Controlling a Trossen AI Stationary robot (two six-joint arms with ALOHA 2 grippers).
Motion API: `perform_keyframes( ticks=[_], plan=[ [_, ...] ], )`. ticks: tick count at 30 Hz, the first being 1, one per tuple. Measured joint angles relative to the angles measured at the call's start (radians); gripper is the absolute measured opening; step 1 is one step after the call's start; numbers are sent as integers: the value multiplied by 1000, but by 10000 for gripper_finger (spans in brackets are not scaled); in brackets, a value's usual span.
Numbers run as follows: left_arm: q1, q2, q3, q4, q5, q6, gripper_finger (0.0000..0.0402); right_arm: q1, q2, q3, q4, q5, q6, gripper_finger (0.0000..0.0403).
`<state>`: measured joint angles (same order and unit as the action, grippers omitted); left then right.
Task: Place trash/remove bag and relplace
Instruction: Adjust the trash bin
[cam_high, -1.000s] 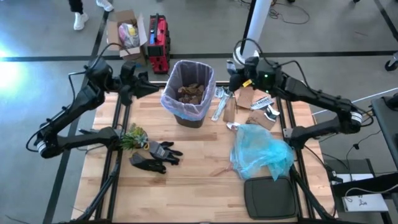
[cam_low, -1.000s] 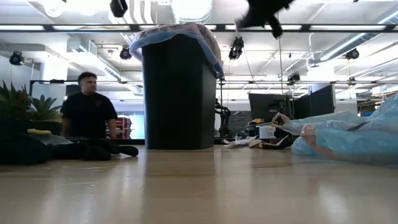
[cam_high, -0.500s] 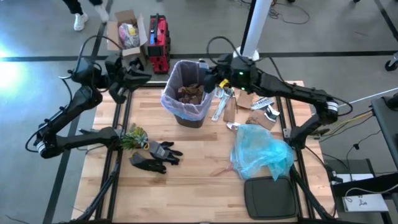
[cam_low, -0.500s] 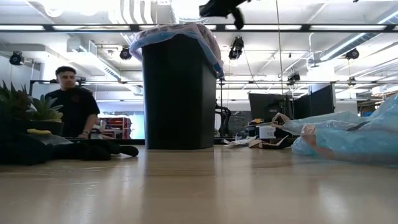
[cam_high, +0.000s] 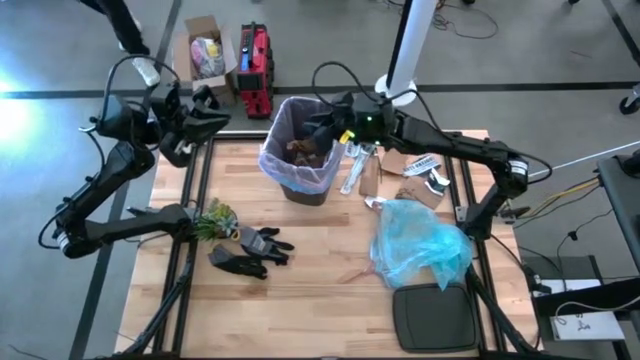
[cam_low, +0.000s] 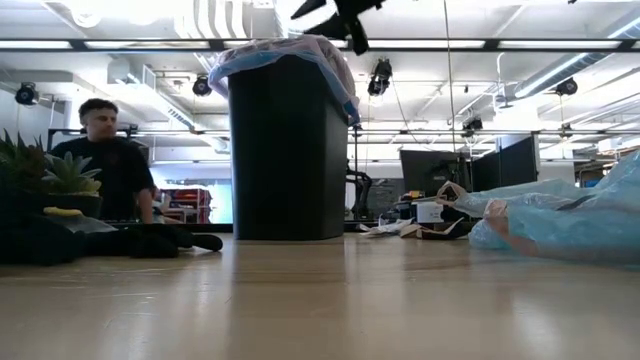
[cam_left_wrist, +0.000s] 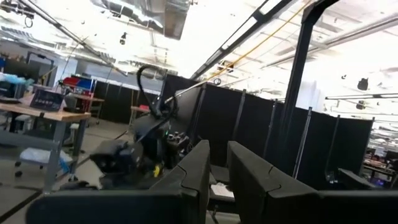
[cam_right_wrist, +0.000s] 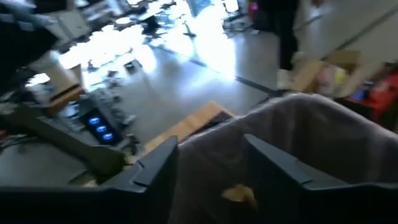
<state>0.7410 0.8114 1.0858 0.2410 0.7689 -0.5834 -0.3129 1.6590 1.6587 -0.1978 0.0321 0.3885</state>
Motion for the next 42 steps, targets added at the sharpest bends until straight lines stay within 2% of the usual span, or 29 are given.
perform_keyframes(
  ticks=[3,6,9,13,15,19,24,30,36,40,42],
  plan=[
    [0,9,-4,-3,0,2,43,16,-25,32,-78,-6,-58,194],
    [0,28,-5,-3,0,2,43,37,-53,70,-274,-6,-99,206],
    [0,53,-6,-4,-1,2,43,77,-71,102,-477,-5,-58,214],
    [0,89,-5,50,-2,3,43,157,-87,119,-633,-4,11,219],
    [0,110,-5,88,-2,-4,43,196,-85,108,-693,36,27,219],
    [-1,143,-5,123,-1,-24,43,241,-49,84,-761,201,6,217],
    [-1,155,-5,145,-2,-8,43,225,17,82,-762,239,-90,217],
    [-1,76,-3,81,-15,51,43,181,141,81,-725,242,-318,225],
    [-1,-39,-3,-226,-190,237,43,150,274,81,-479,241,-494,230],
    [-1,-101,-3,-369,-329,290,43,148,347,79,-278,238,-570,234],
    [-1,-118,-3,-412,-377,294,43,149,361,79,-245,239,-571,236]
  ],
)
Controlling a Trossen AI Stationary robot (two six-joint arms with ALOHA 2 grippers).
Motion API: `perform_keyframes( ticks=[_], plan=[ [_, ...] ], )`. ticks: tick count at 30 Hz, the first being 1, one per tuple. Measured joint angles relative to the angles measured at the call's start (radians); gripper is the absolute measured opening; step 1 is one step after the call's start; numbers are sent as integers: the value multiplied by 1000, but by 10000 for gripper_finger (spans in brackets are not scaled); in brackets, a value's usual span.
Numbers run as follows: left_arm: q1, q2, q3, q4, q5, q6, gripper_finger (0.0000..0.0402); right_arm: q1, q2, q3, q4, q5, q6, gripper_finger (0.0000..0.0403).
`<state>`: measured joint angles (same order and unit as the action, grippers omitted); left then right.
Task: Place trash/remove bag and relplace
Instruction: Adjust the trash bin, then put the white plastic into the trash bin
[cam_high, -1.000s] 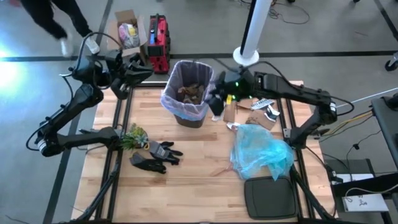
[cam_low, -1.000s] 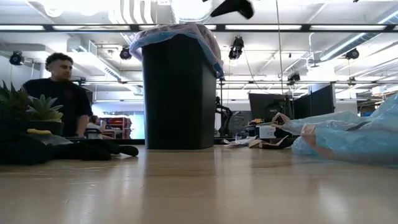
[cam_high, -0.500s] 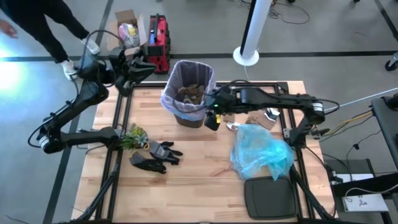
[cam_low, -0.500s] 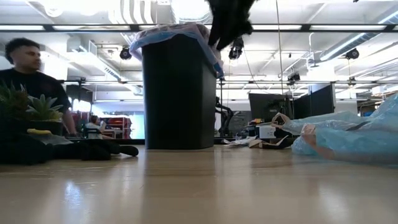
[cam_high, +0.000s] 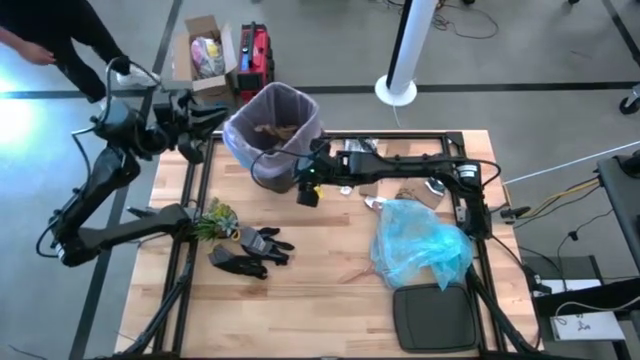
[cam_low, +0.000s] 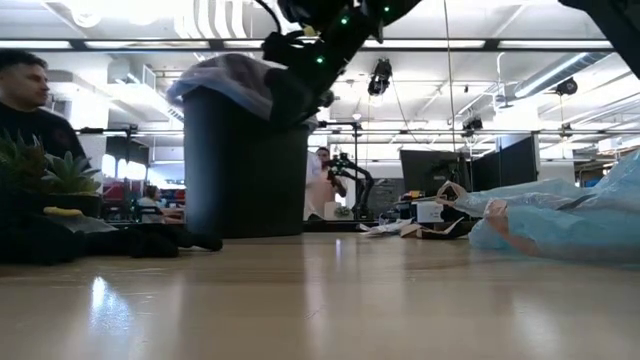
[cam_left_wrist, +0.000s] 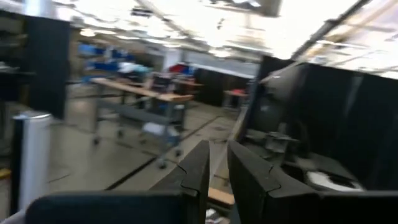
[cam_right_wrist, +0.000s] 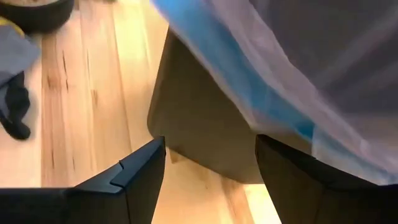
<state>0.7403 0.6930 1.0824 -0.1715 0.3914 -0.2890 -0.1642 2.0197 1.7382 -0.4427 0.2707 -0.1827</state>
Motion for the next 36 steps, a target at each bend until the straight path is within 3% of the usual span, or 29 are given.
perform_keyframes(
  ticks=[4,10,18,26,31,36],
  plan=[
    [0,-4,0,-66,-16,1,43,0,-5,0,-85,1,32,238],
    [-11,90,-2,-93,-19,-18,53,-2,-99,-10,-370,3,41,225],
    [-198,263,-2,12,-43,50,101,-2,-382,-231,-512,23,216,204],
    [-460,487,1,119,-302,170,145,18,-721,-468,-514,55,505,201],
    [-553,633,100,134,-436,171,155,14,-855,-569,-509,115,489,196],
    [-639,799,266,120,-692,201,150,6,-934,-668,-490,159,321,190]
  ],
)
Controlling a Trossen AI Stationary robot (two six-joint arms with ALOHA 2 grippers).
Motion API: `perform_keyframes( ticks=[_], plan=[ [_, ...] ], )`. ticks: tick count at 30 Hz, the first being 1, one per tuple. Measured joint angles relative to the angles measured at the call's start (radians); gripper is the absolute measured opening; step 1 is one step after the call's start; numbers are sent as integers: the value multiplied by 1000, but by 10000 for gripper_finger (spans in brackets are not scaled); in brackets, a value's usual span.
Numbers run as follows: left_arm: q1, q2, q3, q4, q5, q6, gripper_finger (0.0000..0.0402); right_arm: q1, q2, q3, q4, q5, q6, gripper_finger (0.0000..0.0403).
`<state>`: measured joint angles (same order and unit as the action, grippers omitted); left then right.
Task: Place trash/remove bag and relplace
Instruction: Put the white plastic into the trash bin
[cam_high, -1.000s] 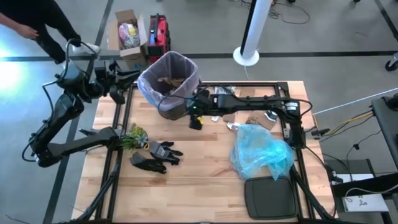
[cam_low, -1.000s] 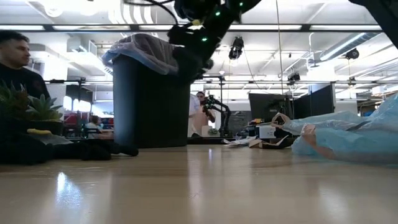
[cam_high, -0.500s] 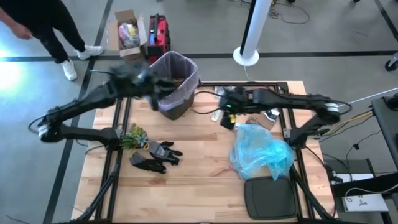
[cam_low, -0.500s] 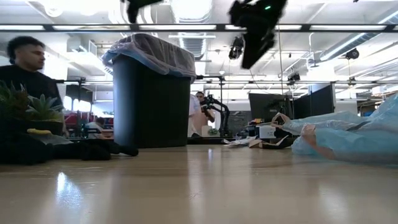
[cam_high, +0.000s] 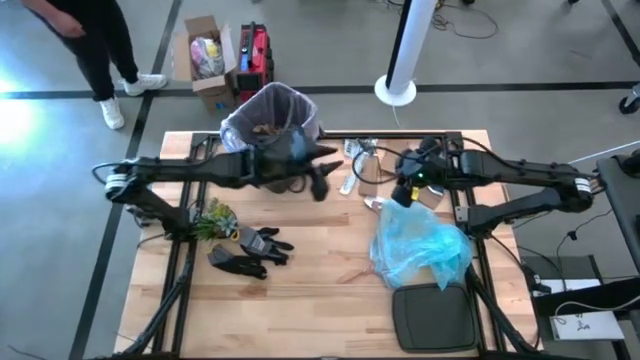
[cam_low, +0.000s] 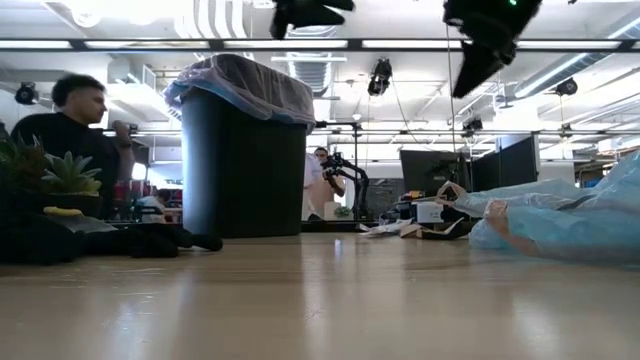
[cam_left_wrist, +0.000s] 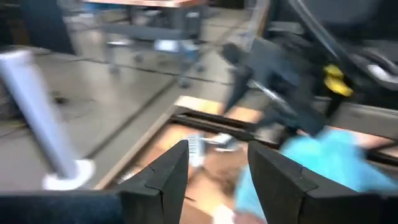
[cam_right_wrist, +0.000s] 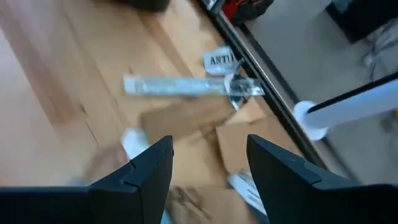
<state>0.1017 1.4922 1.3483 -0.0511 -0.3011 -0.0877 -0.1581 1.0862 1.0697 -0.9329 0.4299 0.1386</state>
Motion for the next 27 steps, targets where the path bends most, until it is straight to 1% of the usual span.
perform_keyframes(
  ticks=[3,4,5,8,11,13,16,20,23,27],
  plan=[
    [-40,115,121,-54,-170,-45,146,0,-48,-60,9,-7,-105,190],
    [-53,149,161,-70,-212,-65,145,0,-67,-84,9,-9,-134,190],
    [-67,181,200,-96,-246,-79,144,-2,-85,-108,18,-10,-161,190],
    [-103,270,316,-183,-331,-129,144,-8,-143,-192,122,-10,-208,189],
    [-145,352,422,-307,-429,-232,148,-19,-195,-271,226,-10,-269,187],
    [-176,401,478,-371,-508,-306,153,-27,-220,-302,251,-10,-286,186],
    [-215,465,527,-393,-602,-384,161,-28,-249,-306,262,-10,-280,185],
    [-246,551,567,-391,-686,-474,174,-28,-309,-306,260,-10,-265,185],
    [-258,611,574,-388,-709,-569,181,-28,-361,-306,258,-11,-234,183],
    [-264,682,562,-364,-711,-725,187,-28,-454,-306,253,-39,-180,184]
  ],
)
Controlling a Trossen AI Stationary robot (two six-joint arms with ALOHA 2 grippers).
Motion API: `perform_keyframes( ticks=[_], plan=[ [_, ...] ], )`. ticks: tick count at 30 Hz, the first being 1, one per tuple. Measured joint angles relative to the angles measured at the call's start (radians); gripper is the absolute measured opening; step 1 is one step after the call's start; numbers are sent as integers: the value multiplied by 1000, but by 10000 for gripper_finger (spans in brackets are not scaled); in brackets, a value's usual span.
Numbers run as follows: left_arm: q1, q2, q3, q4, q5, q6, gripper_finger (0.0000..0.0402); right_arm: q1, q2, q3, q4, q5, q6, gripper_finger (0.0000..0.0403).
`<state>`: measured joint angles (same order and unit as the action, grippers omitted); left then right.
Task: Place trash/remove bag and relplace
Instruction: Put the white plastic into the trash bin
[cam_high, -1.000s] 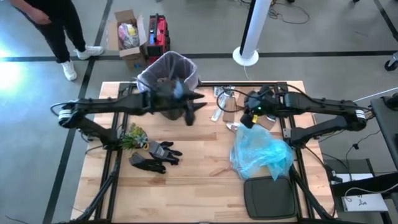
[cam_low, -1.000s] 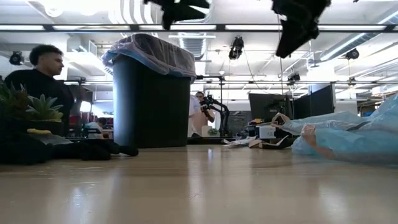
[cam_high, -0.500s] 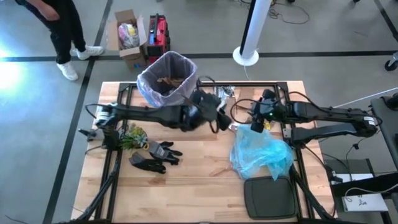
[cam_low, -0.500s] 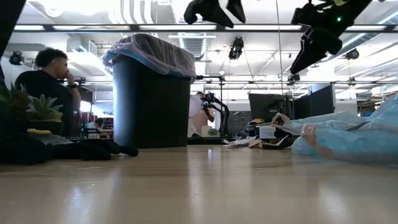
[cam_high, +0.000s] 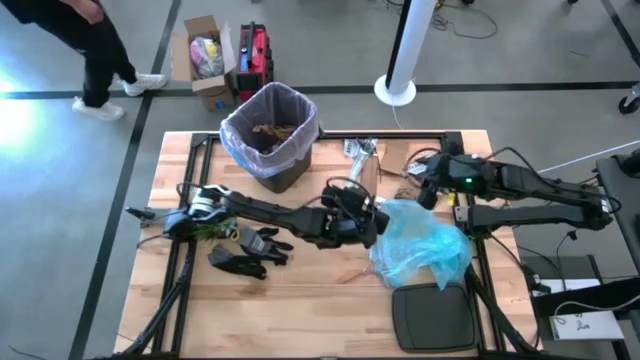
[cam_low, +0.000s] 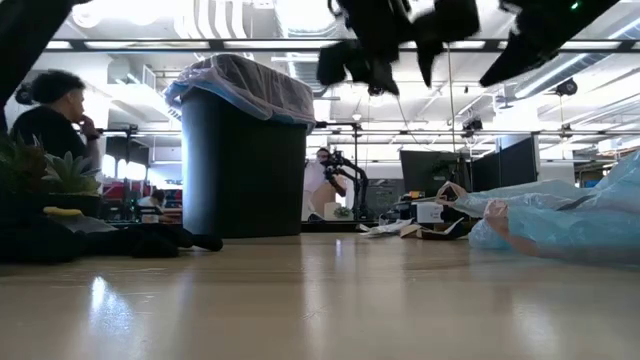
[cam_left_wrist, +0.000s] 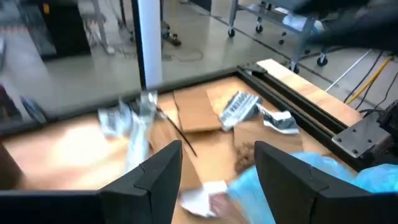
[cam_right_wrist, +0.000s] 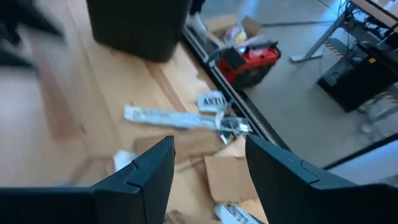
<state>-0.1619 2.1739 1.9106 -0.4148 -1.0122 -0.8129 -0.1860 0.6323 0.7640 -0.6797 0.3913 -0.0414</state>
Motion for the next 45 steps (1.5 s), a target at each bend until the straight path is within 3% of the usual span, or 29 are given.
perform_keyframes(
  ticks=[9,12,17,26,30,34,39,45],
  plan=[
    [41,173,8,148,0,-95,177,0,-105,1,1,-44,99,184],
    [61,215,7,145,0,-123,178,0,-107,1,-1,-130,129,187],
    [104,252,4,125,-1,-210,194,0,-86,1,-5,-262,177,186],
    [198,261,-28,91,-20,-288,230,0,-29,1,-48,-341,209,185],
    [230,285,-45,81,42,-346,238,0,3,1,-60,-427,209,180],
    [239,307,-73,92,95,-416,239,0,34,1,-69,-444,207,174],
    [228,325,-95,83,141,-350,210,0,68,1,-72,-443,199,169],
    [186,322,-91,75,155,-197,105,0,91,1,-73,-393,192,167]
  ],
)
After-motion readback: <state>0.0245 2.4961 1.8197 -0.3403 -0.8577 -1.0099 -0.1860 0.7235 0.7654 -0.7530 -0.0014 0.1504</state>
